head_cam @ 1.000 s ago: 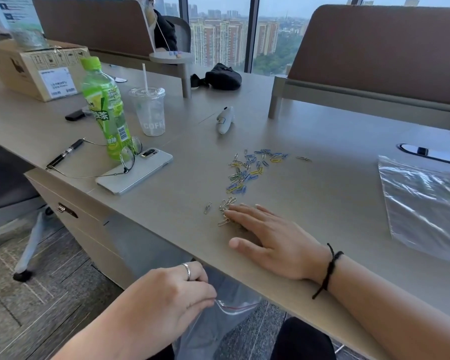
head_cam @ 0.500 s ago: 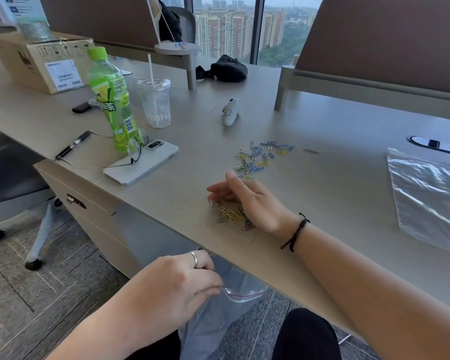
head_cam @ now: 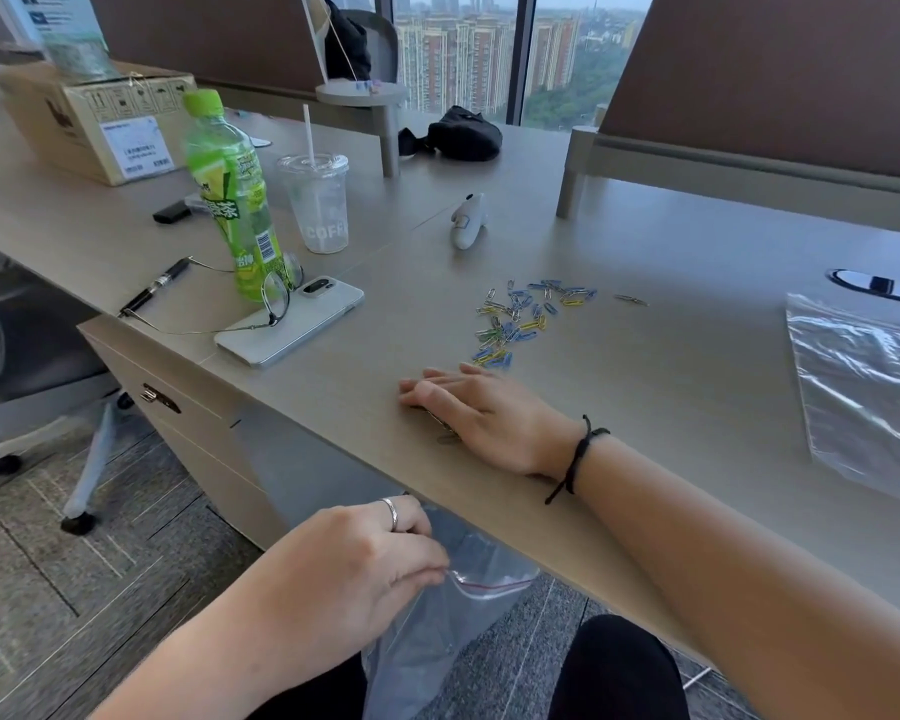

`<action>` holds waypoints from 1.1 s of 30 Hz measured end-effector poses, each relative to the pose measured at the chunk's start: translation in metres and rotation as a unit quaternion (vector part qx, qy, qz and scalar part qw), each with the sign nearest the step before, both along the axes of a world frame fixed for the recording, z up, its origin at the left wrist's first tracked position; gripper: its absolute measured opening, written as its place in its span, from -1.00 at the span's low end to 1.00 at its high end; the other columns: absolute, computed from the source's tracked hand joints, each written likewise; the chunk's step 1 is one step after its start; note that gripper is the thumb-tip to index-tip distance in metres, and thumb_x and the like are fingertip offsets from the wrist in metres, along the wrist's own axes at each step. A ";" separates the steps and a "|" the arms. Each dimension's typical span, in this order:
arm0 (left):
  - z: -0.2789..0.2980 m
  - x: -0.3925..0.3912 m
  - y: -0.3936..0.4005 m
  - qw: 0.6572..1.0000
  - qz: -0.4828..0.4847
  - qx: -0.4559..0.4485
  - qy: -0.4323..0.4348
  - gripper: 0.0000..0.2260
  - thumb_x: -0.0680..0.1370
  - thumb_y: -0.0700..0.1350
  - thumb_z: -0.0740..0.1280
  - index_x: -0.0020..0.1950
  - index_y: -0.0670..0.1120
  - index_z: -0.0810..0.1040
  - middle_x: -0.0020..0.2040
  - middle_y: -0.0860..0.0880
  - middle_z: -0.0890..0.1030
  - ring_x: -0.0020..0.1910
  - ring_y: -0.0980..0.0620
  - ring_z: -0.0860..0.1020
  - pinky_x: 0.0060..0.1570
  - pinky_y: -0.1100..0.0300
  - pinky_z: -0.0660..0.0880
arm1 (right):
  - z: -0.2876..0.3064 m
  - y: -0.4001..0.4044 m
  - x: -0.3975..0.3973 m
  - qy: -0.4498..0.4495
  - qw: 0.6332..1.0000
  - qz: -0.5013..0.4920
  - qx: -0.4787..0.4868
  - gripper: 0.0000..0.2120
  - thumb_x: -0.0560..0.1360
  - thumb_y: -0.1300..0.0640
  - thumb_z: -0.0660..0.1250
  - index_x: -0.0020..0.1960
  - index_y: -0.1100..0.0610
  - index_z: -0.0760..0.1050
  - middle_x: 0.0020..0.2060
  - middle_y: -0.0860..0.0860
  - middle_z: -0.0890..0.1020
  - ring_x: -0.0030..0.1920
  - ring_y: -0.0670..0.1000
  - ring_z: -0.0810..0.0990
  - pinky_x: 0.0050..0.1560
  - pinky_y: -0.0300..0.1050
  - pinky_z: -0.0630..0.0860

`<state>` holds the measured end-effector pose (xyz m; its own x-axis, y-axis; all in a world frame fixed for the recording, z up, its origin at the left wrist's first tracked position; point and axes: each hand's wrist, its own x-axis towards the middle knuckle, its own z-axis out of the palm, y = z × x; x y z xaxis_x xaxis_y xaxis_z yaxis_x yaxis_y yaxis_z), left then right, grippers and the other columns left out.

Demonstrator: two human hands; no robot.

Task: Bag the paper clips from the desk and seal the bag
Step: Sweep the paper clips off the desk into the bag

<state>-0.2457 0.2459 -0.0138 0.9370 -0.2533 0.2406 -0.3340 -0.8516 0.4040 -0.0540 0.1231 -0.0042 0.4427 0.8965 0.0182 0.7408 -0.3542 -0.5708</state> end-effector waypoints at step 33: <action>0.002 0.002 -0.009 1.000 -0.011 0.011 0.003 -0.80 0.61 0.05 0.26 0.00 0.07 0.67 -0.11 0.15 0.55 -0.29 0.15 0.56 -0.32 0.22 0.52 | 0.002 -0.037 -0.030 0.322 0.872 -0.229 0.290 -0.39 0.56 -0.34 0.01 0.08 0.07 0.64 -0.01 0.01 0.73 0.06 -0.04 0.67 0.28 0.06 0.49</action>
